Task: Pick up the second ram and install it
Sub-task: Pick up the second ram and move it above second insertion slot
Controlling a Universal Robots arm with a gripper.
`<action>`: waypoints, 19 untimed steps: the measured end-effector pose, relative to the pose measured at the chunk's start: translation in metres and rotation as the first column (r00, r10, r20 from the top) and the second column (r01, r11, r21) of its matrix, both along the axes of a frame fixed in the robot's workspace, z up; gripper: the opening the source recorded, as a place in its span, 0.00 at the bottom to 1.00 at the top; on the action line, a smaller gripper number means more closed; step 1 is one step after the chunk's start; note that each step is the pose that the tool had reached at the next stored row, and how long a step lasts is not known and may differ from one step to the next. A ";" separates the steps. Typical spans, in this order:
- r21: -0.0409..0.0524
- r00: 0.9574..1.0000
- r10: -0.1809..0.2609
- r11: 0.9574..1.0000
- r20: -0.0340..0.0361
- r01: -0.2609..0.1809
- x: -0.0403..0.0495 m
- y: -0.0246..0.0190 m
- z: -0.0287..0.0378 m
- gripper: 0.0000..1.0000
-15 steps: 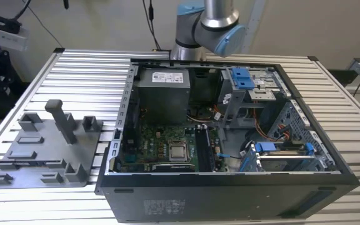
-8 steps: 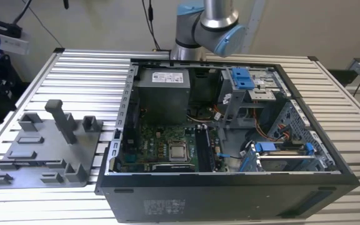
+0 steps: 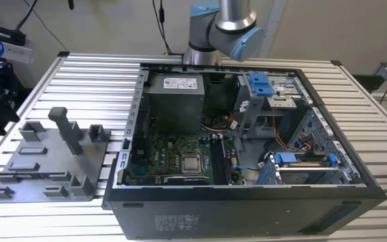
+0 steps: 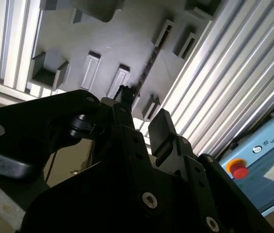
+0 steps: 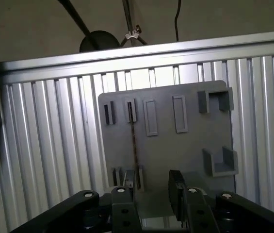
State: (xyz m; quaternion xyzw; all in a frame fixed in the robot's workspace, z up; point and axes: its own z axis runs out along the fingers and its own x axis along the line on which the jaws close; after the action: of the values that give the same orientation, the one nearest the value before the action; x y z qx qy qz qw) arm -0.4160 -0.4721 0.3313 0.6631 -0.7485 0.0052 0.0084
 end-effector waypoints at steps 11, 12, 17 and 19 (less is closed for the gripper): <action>0.000 1.000 0.000 1.000 0.000 0.000 -0.0002 0.0000 -0.0113 0.42; 0.000 1.000 0.000 1.000 0.000 0.000 -0.0002 0.0000 -0.0123 0.42; 0.000 1.000 0.000 1.000 0.000 0.000 -0.0002 0.0000 -0.0174 0.42; 0.000 1.000 0.000 1.000 0.000 0.000 -0.0002 0.0000 -0.0194 0.42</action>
State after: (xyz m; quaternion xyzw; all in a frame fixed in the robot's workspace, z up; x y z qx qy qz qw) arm -0.4162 -0.4721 0.3118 0.6631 -0.7485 0.0053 0.0085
